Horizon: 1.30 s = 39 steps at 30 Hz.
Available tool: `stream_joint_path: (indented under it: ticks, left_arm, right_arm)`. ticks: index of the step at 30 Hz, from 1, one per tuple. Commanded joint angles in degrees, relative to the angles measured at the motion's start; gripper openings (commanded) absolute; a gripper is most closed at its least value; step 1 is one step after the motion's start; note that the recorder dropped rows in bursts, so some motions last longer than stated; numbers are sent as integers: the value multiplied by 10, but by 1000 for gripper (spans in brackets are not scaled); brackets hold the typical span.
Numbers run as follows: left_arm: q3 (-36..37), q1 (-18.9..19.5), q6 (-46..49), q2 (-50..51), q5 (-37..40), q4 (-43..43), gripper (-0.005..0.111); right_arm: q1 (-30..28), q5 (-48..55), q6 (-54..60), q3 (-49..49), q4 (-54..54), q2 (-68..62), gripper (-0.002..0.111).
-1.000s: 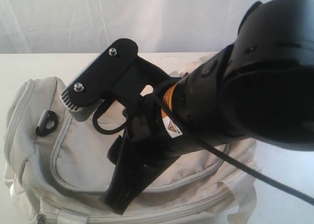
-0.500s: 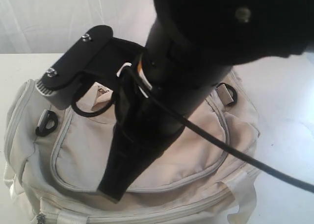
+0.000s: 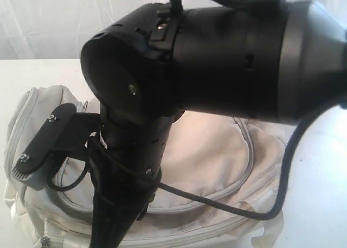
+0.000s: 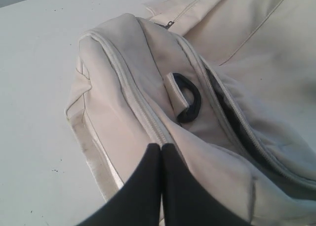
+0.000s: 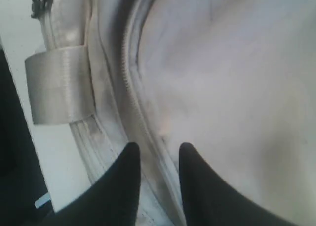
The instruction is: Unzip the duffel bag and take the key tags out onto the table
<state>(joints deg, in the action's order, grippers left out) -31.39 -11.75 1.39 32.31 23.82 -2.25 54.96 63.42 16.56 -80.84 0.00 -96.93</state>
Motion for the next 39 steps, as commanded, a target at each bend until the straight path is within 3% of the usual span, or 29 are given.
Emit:
stream_joint_path:
  ticks: [1,4,6,9,11,13,17,22,27,39]
  left_arm:
    - [3,1,1,-3,1,-7,0]
    - [3,1,1,-3,2,-9,0]
    - [3,1,1,-3,2,-9,0]
    - [3,1,1,-3,2,-9,0]
    - [3,1,1,-3,2,-9,0]
    - [3,1,1,-3,2,-9,0]
    - [3,1,1,-3,2,-12,0]
    - [3,1,1,-3,7,-18,0]
    - [3,1,1,-3,7,-20,0]
    - [3,1,3,-3,6,-30,0]
  right_arm:
    - [-1,5,42,-3,0,-2,31]
    - [-1,1,47,0,-9,-10,49]
    - [-1,-2,38,7,-38,-23,47]
    - [-1,-42,-4,16,-104,-26,24]
    - [-1,-70,-5,16,-124,-25,0]
    - [-1,-92,-9,16,-157,-25,0]
    - [-12,-139,-117,3,-302,-25,0]
    - [-93,-241,-124,-59,-307,-29,0]
    - [-149,-255,-116,-118,-307,-65,0]
    - [-213,-264,-103,-283,-307,-207,0]
